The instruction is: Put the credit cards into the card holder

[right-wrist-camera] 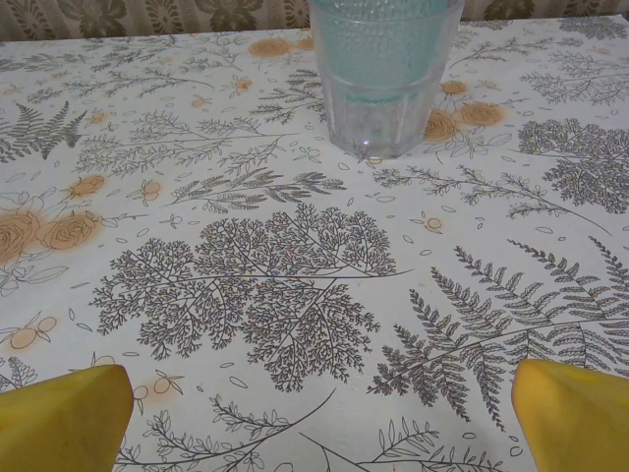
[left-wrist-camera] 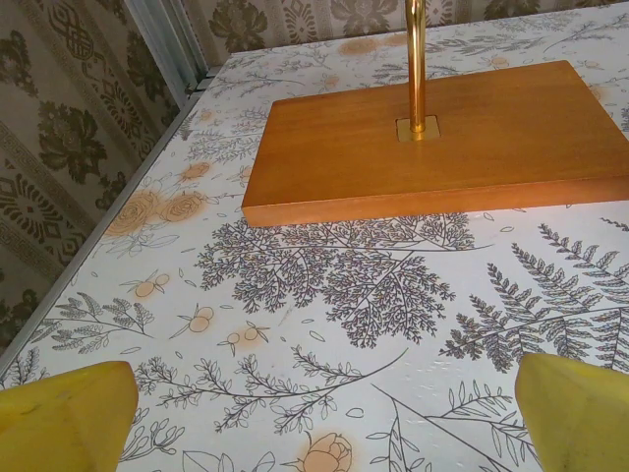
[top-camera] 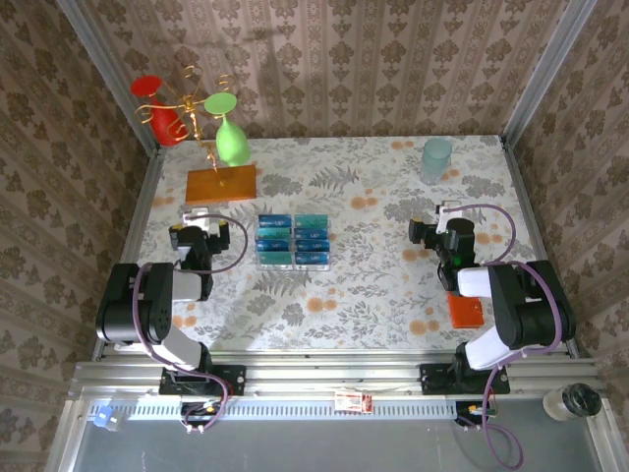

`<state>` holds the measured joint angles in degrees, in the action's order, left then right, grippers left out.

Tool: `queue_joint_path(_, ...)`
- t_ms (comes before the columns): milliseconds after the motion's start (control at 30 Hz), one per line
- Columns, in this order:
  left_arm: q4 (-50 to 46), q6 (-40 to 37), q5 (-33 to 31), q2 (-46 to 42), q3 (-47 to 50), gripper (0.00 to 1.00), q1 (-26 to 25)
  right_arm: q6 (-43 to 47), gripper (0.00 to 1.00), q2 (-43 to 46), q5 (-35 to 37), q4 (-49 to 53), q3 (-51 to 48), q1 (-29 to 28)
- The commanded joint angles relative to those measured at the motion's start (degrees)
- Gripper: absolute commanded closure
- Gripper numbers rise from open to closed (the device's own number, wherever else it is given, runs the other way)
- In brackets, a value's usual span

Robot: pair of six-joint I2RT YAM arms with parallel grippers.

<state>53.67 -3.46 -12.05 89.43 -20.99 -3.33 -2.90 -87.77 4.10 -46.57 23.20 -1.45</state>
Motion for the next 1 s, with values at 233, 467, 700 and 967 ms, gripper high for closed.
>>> queue_joint_path(233, 1.6, 1.0, -0.5, 0.1, -0.5, 0.00, 0.1, 1.2, 0.00, 0.1, 1.3, -2.0, 0.3, -0.3)
queue_joint_path(467, 1.5, 1.3, 0.1, 0.0, -0.4, 0.00, 0.4, 1.1, 0.00, 0.1, 1.2, -2.0, 0.3, -0.2)
queue_joint_path(700, 1.6, 1.4, 0.7, -0.1, -0.3, 0.00, 0.7, 1.1, 0.00, 0.2, 1.1, -2.1, 0.2, -0.2)
queue_joint_path(967, 1.0, 1.5, 0.8, -0.1, -0.5, 0.00, 0.9, 0.7, 0.00, 0.1, -0.1, -1.5, 0.6, 0.4)
